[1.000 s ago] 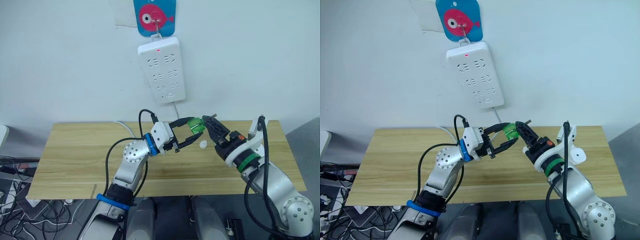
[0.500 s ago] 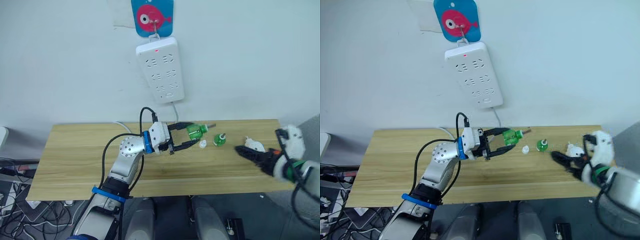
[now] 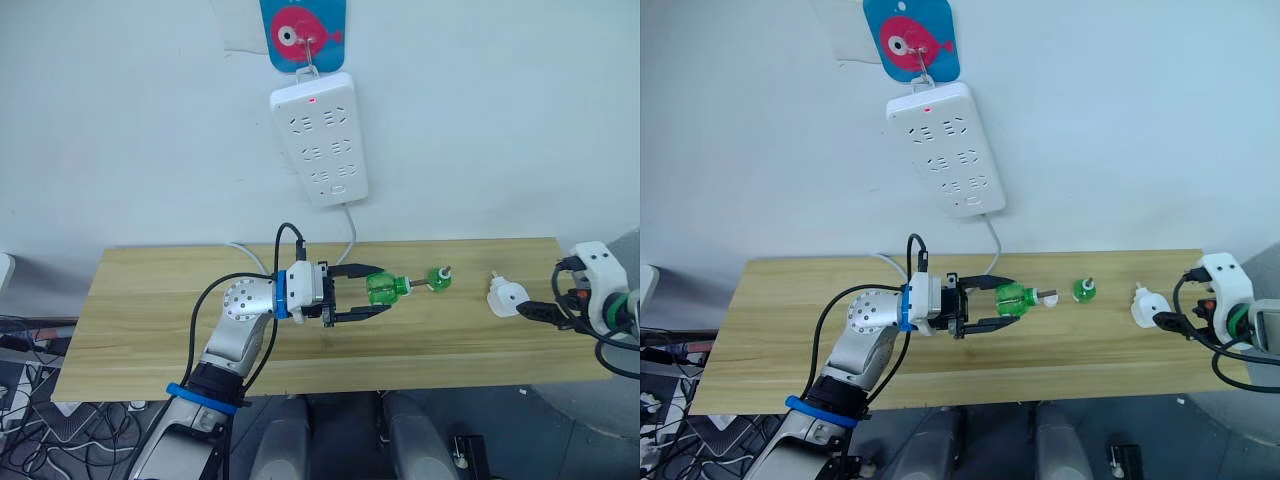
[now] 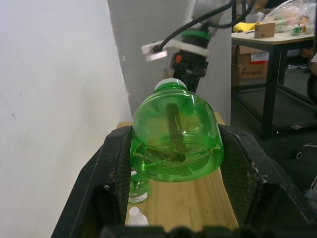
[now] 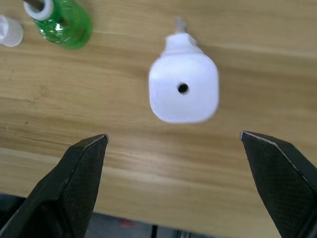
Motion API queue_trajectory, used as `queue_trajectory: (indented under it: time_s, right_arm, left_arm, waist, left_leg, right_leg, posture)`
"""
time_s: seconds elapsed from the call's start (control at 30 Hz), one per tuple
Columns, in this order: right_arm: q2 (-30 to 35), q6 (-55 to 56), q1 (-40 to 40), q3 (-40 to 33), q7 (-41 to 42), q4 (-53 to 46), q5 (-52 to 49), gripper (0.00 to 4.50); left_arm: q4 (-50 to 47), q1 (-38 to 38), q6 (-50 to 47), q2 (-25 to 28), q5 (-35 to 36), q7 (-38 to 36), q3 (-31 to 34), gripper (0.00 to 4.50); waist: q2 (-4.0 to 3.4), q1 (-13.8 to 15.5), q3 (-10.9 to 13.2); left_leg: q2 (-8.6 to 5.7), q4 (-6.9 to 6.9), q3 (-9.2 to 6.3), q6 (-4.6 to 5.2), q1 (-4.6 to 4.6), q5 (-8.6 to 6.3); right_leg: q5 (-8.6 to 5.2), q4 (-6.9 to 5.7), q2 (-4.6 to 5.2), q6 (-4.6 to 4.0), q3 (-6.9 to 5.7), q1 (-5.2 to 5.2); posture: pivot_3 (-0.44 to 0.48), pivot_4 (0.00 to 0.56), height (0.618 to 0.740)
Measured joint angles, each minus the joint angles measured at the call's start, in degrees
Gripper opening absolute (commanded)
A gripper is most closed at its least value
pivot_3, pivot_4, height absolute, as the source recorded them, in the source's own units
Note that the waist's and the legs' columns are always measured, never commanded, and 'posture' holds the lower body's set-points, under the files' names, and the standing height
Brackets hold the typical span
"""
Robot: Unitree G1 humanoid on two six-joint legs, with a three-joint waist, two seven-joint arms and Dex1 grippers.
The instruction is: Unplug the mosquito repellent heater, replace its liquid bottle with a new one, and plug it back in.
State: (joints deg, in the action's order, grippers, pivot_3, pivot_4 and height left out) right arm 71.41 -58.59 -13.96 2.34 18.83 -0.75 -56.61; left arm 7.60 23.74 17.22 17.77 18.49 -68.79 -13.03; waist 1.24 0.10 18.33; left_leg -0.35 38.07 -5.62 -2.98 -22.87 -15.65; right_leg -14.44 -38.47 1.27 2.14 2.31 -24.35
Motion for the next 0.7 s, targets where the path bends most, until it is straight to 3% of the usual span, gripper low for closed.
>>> queue_trajectory:
  time_s: [0.27, 0.7]
  right_arm:
    - [-5.6, -0.6, -9.7, 4.7, 7.3, 7.3, 15.6, 4.47]
    - [-13.6, -3.2, -12.6, 5.0, 11.8, 11.3, 27.3, 4.47]
  left_arm:
    - [-4.1, -2.0, -2.9, 1.4, 0.6, 1.2, 0.0, 2.23]
    - [-5.6, -2.5, -4.5, 1.6, 0.6, 2.8, 0.0, 2.23]
  waist:
    - [0.08, 0.5, 0.2]
    - [0.08, 1.3, 0.8]
  left_leg:
    - [0.00, -0.01, -0.03, 0.00, -0.01, 0.00]
    - [-0.02, -0.02, -0.03, 0.00, -0.03, 0.00]
  right_leg:
    - [0.00, 0.00, 0.01, 0.00, -0.03, -0.02]
    - [0.01, 0.00, 0.04, -0.01, -0.02, -0.03]
  posture:
    - [0.166, 0.356, 0.740]
    - [0.164, 0.365, 0.740]
